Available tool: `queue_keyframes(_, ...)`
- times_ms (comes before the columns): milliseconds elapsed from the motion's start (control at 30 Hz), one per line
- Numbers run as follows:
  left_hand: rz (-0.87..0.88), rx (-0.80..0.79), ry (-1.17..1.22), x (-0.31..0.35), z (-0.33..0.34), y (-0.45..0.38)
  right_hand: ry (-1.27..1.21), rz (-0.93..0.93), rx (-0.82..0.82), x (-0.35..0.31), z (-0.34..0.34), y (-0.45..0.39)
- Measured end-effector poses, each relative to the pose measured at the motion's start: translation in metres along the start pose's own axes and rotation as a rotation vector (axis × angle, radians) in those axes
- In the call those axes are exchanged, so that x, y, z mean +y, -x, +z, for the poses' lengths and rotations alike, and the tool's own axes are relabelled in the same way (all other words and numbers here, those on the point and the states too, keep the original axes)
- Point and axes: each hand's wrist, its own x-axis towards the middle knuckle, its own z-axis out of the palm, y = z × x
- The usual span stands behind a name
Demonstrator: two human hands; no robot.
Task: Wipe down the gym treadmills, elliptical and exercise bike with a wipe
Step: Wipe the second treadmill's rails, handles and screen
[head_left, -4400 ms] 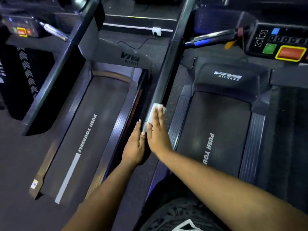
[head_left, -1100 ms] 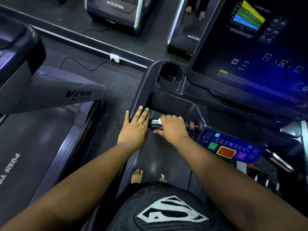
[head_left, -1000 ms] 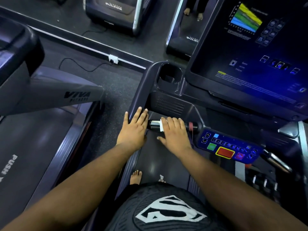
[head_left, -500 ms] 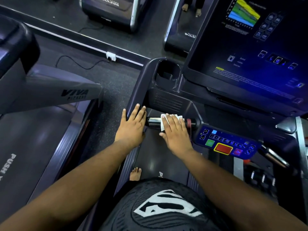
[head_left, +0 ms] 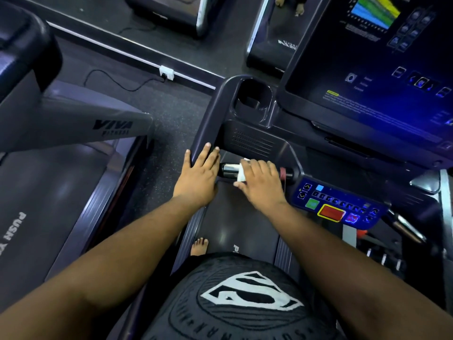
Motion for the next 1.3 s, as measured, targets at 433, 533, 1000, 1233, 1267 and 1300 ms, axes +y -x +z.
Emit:
queue_keyframes(433, -0.001, -0.001, -0.010, 0.001, 0.000, 0.000, 0.016, -0.062, 0.059, -0.019, 0.008, 0.000)
queue_keyframes(533, -0.006, 0.006, -0.018, 0.002, -0.001, 0.001, 0.071, 0.004, 0.076, -0.007, 0.018, 0.018)
queue_keyframes(1000, -0.011, -0.009, -0.042, 0.003, -0.004, 0.003, 0.066, 0.033, 0.045, -0.002, 0.021, 0.027)
queue_keyframes(1233, -0.014, -0.019, -0.065, 0.003, -0.003, 0.002, 0.037, -0.029, -0.111, -0.057, -0.004, -0.017)
queue_keyframes(1267, -0.014, -0.025, -0.066, 0.003, -0.003, 0.002, 0.034, -0.040, -0.093, -0.055, -0.004, -0.019)
queue_keyframes(1300, -0.014, -0.027, -0.063, 0.003, -0.003, 0.003, 0.035, -0.046, -0.067, -0.048, -0.002, -0.017)
